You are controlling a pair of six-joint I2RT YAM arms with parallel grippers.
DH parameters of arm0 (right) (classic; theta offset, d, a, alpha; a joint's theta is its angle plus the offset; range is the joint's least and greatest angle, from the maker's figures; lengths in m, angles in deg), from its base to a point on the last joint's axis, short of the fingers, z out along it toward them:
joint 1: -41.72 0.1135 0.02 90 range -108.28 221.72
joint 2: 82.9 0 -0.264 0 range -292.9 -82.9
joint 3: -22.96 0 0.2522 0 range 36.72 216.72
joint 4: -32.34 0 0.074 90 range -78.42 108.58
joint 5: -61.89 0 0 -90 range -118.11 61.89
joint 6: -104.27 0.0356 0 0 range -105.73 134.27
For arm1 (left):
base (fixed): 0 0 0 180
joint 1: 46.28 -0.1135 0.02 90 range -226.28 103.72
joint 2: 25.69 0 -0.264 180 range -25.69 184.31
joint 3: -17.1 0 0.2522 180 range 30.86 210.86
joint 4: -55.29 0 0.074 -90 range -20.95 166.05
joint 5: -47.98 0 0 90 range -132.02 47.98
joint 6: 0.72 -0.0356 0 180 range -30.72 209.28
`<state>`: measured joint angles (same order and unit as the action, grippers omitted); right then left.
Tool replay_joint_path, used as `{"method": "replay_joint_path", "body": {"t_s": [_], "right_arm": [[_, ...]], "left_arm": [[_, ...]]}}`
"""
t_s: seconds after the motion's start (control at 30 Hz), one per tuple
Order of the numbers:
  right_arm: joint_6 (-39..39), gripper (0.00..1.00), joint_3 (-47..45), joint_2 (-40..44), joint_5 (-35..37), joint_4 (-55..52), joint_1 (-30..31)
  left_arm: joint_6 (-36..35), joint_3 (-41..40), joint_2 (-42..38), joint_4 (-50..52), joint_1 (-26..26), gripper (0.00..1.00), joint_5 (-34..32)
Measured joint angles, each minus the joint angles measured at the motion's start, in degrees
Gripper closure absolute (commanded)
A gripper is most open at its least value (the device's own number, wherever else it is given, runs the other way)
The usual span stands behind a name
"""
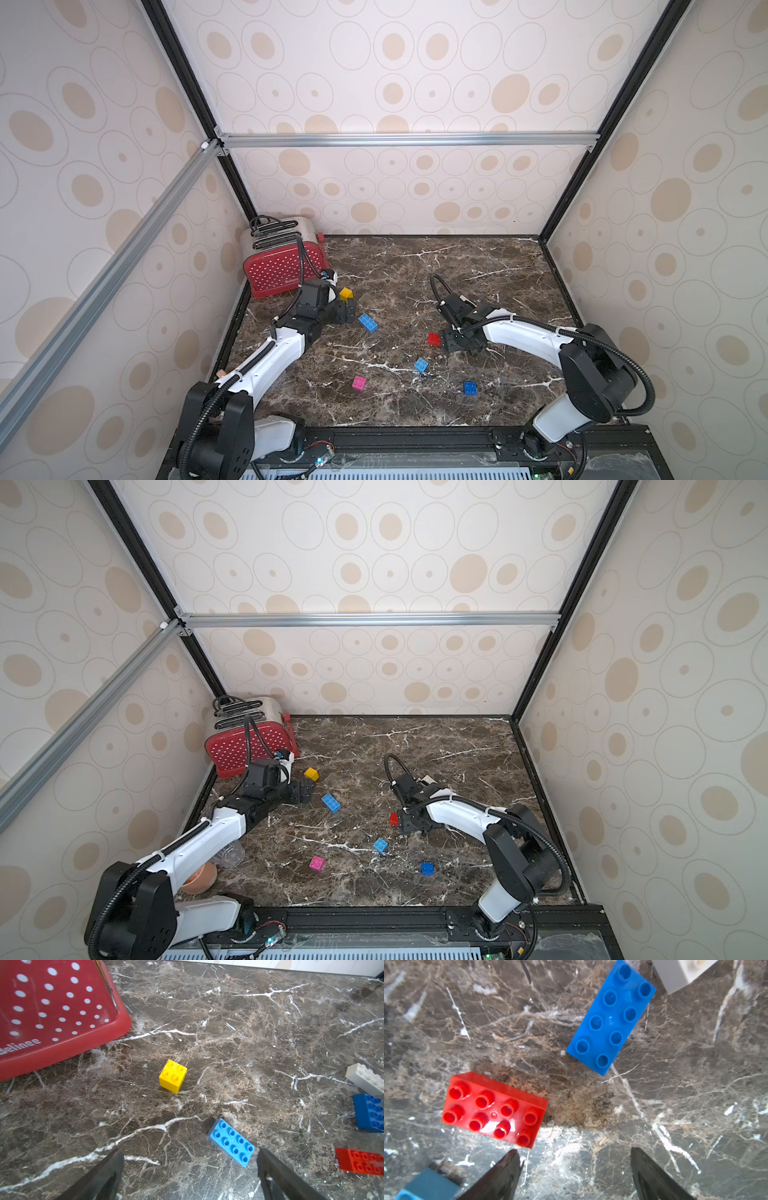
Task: Assemble a carrot with lego
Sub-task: Adjust the lego brick at the center of the board, then pick up the lego brick from the center of the board.
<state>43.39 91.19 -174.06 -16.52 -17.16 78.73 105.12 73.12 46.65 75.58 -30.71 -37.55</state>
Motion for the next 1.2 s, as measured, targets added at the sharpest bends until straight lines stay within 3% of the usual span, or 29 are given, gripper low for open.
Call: {"method": "replay_joint_path", "body": {"t_s": [0.23,0.37,0.57,0.97,1.2], "right_arm": [[1.3,0.18,-0.2,0.7,-4.2,-1.0,0.0],[4.7,0.25,-3.9,6.4,-9.1,-2.3,0.1],[10.5,0.26,-10.9,13.9,-12.5,-5.6,3.6],[20.5,0.34,-17.5,17.4,-9.8,-6.2,9.1],[22.5,0.39,-18.9,17.4,-7.8,-4.1,9.9]], "left_arm": [[0.0,0.5,1.0,0.4,0.9,0.01,-0.1],[0.0,2.2,1.0,2.0,1.7,0.01,-0.1],[0.1,3.2,0.9,3.1,4.2,0.01,-0.2],[1.4,3.2,-0.7,5.1,5.6,0.01,-0.6],[1.5,3.0,-1.6,5.4,5.7,0.01,-0.9]]}}
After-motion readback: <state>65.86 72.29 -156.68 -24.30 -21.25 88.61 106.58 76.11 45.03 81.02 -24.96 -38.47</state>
